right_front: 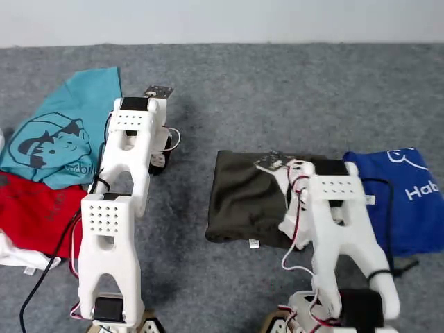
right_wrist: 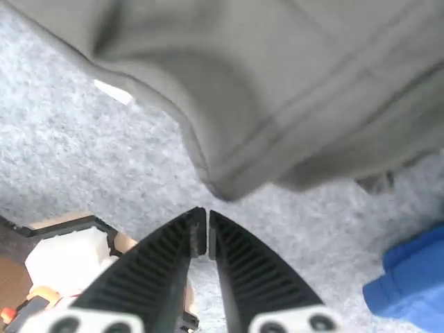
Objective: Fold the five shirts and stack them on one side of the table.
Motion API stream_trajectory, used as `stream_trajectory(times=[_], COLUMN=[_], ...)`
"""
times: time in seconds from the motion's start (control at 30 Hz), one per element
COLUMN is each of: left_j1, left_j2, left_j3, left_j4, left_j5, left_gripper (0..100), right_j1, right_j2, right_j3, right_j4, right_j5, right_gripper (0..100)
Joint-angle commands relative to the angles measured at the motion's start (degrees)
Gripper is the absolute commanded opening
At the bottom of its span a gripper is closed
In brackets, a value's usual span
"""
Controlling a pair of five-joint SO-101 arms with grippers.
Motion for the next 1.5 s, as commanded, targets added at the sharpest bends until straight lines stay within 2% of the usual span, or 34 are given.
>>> stream_trajectory(times=[0.0, 0.13, 0.3, 0.43, 0.5, 0.67, 0.8, 0.9, 1.2, 1.33, 1.47], left_j1=[0.1, 0.1, 0.1, 0.1, 0.1, 0.1, 0.1, 0.1, 0.1, 0.1, 0.1], left_j2=[1.1, 1.1, 1.1, 1.1, 1.1, 1.1, 1.1, 1.1, 1.1, 1.1, 1.1], left_j3=[-0.3, -0.3, -0.3, -0.3, -0.3, -0.3, -0.2, -0.2, -0.2, -0.2, -0.2], left_j4=[-0.2, -0.2, -0.2, -0.2, -0.2, -0.2, -0.2, -0.2, -0.2, -0.2, -0.2], left_j5=[-0.1, -0.1, -0.1, -0.1, -0.1, -0.1, -0.1, -0.1, -0.1, -0.1, -0.1], left_gripper=[4, 4, 4, 4, 4, 4, 4, 4, 4, 4, 4], right_j1=[4.0, 3.9, -3.6, -11.8, -13.3, -13.3, -13.1, -11.4, -1.5, -0.6, -0.2], right_j2=[-4.8, -10.0, -14.9, -12.7, -9.3, 4.2, 11.8, 11.7, -6.3, -14.9, -21.8], right_j3=[0.4, -0.5, -4.0, -3.8, -3.8, -3.8, -3.3, 0.4, 12.3, 14.2, 13.8], right_j4=[0.0, 2.5, 3.6, -3.4, -9.4, -21.1, -21.8, -22.3, -21.5, -17.5, -13.9], right_j5=[2.0, 0.8, -9.7, -10.2, -10.3, -10.0, -9.8, -8.2, -0.4, 0.3, -0.4], right_gripper=[1.0, 3.0, 20.5, 15.8, 13.2, 9.4, 1.7, 1.6, 1.8, 2.0, 10.2])
